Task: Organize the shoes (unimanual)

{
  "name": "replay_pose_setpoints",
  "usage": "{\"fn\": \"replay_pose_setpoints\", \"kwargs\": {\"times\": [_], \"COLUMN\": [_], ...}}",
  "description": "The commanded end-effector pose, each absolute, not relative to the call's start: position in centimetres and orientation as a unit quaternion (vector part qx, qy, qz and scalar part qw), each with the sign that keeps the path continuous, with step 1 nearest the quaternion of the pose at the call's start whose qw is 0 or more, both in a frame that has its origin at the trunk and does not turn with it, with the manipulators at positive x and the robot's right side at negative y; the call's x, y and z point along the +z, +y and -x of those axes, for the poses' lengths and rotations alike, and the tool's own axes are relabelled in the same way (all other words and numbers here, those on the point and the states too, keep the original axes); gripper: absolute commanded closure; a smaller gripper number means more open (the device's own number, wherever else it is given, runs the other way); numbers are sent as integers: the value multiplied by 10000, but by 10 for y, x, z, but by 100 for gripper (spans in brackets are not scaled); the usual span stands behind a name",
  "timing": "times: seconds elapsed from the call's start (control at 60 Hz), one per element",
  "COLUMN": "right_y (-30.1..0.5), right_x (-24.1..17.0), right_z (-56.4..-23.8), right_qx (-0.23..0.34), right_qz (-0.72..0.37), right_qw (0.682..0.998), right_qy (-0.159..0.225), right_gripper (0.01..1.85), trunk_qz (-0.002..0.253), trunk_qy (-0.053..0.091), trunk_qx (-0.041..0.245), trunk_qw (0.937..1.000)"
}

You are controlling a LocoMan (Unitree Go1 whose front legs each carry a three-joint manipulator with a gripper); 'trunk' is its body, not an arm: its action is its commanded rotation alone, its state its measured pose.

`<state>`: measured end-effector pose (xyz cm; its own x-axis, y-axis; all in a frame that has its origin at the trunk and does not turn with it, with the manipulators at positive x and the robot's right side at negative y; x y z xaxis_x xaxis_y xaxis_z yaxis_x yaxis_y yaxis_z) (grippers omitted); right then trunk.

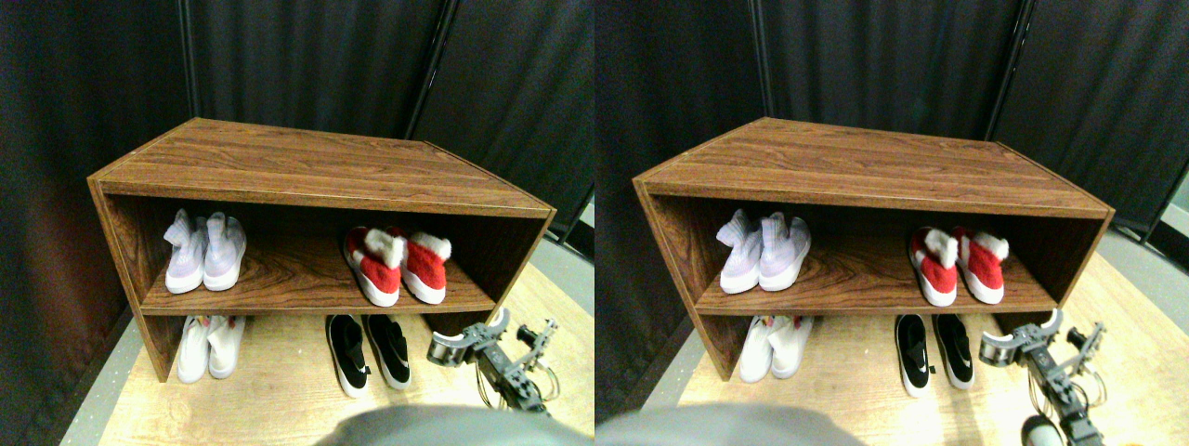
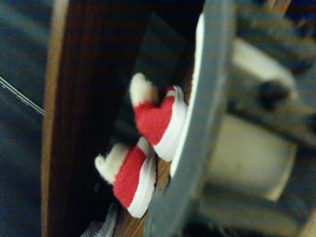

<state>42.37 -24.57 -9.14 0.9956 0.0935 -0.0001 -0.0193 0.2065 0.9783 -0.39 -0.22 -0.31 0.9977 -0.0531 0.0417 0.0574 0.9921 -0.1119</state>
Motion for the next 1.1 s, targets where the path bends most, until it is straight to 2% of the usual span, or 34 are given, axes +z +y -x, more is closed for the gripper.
{"fn": "replay_pose_setpoints", "kwargs": {"times": [0.017, 0.067, 0.083, 0.117, 0.133, 0.15, 0.167, 0.183, 0.2, 0.217, 0.317, 0.417, 0.5, 0.55, 0.583, 0.633, 0.8, 0.817, 0.883, 0.983, 1.1], "right_y": [-246, -248, -248, -250, -251, -251, -255, -255, -257, -259, -269, -278, -283, -285, -286, -288, -292, -291, -292, -294, -300], "right_x": [-74, -68, -68, -63, -62, -62, -57, -57, -55, -52, -39, -30, -26, -27, -29, -32, -45, -48, -60, -70, -82], "right_z": [-411, -404, -404, -399, -399, -399, -396, -396, -395, -394, -387, -390, -401, -410, -418, -426, -458, -462, -473, -484, -498], "right_qx": [706, 732, 732, 682, 667, 667, 698, 698, 775, 772, 1067, 1290, 1238, 1246, 1082, 1138, 733, 527, 379, 119, -41], "right_qz": [-6247, -6233, -6233, -6252, -6222, -6222, -5832, -5832, -5555, -5465, -5033, -4904, -4830, -4965, -5254, -5320, -5255, -5326, -5582, -5543, -5712], "right_qw": [7776, 7784, 7784, 7774, 7799, 7799, 8093, 8093, 8277, 8337, 8569, 8614, 8659, 8580, 8425, 8380, 8470, 8438, 8282, 8318, 8206], "right_qy": [86, 106, 106, 78, 66, 66, -65, -65, -174, -206, -321, -305, -398, -434, -491, -422, -347, -386, -327, -254, -190], "right_gripper": [54, 69, 69, 94, 102, 102, 142, 142, 168, 180, 180, 180, 180, 180, 180, 180, 180, 180, 180, 180, 180], "trunk_qz": [599, 590, 590, 590, 590, 590, 590, 590, 590, 596, 596, 586, 586, 586, 590, 601, 620, 620, 620, 630, 642], "trunk_qy": [-118, -121, -121, -121, -121, -121, -121, -121, -121, -123, -123, -117, -117, -117, -110, -101, -109, -109, -109, -130, -142], "trunk_qx": [-241, -255, -255, -255, -255, -255, -255, -255, -255, -249, -249, -264, -264, -264, -266, -250, -226, -226, -226, -212, -195], "trunk_qw": [9978, 9979, 9979, 9979, 9979, 9979, 9979, 9979, 9979, 9978, 9978, 9979, 9979, 9979, 9978, 9978, 9978, 9978, 9978, 9977, 9976]}}
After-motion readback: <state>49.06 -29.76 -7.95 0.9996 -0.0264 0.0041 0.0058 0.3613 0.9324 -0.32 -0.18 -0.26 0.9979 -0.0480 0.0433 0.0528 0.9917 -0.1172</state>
